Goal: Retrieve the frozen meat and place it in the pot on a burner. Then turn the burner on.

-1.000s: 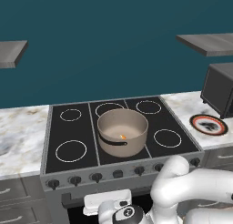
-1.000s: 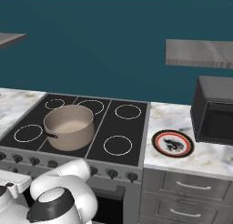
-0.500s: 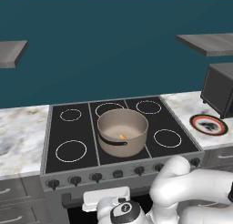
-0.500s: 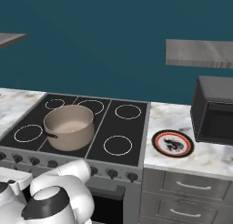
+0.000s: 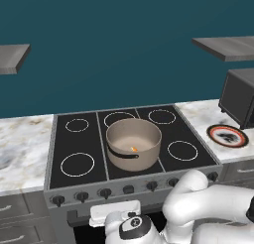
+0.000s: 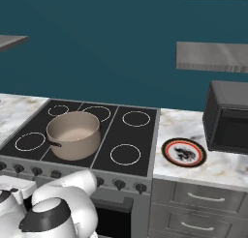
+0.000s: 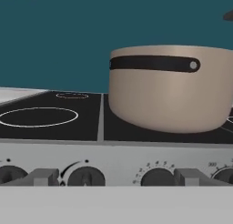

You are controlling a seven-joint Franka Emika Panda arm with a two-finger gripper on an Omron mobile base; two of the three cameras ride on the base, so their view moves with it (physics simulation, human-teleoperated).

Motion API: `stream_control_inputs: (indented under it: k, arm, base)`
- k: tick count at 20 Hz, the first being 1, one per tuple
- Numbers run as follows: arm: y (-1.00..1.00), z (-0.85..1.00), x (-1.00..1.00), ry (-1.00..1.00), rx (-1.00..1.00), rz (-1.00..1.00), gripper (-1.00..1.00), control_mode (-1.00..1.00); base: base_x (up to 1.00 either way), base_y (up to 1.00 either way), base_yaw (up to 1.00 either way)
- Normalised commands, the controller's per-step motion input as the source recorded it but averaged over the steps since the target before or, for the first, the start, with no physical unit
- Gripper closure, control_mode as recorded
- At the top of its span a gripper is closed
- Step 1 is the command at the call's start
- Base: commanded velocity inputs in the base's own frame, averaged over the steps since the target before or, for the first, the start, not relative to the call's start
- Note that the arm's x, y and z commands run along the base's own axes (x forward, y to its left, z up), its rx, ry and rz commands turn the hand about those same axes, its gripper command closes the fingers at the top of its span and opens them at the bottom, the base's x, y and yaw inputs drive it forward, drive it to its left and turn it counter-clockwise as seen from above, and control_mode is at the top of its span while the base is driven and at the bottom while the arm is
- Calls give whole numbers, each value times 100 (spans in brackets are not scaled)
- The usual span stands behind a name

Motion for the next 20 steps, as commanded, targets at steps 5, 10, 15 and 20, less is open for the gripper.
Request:
stream_control_inputs:
  k: [5,10,15,20]
  arm:
    - [2,0,1,2,0,0,-100,-100]
    - [4,-1,3,7,0,0,-100,-100]
    - [6,-2,4,8,0,0,-100,-100]
    - [7,0,14,1,0,0,-100,-100]
  base:
    - [0,0,0]
    - [0,0,0]
    - [0,0,0]
    - [0,0,0]
